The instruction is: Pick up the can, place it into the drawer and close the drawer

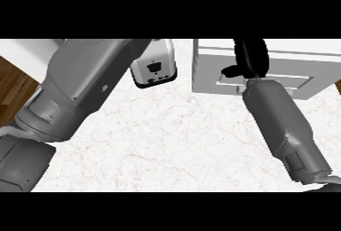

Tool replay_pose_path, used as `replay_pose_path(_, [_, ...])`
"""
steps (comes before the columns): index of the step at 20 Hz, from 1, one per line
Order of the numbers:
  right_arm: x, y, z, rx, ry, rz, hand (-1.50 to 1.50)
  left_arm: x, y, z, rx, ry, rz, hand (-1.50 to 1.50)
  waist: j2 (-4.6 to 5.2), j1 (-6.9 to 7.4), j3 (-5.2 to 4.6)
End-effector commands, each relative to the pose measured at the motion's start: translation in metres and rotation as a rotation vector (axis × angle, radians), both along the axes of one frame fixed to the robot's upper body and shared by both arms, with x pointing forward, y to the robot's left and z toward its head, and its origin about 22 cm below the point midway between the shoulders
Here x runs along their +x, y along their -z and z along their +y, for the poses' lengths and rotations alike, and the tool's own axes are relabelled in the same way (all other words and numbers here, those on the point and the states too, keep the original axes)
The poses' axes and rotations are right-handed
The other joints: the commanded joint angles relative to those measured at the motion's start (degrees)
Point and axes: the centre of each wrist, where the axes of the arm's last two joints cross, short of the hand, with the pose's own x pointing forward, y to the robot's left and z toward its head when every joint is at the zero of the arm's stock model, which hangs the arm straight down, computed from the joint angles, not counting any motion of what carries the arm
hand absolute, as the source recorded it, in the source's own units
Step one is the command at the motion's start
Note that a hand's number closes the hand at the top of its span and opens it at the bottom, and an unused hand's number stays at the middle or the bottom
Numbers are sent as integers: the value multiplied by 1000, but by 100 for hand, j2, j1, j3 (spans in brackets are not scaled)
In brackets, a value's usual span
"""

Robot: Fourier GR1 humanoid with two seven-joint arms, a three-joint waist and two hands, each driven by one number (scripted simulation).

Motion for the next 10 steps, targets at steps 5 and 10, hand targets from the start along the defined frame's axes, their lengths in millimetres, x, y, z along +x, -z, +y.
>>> replay_pose_path(5, [20, -19, 0, -3, 38, -41, -150, -5, 5, 31, 20, 1, 4, -150, -7, 213, 3])
replay_pose_path(10, [30, -43, 24, 8, 4, -95, -150, -6, 12, 43, 12, 16, -11, -150, 84, 222, 6])
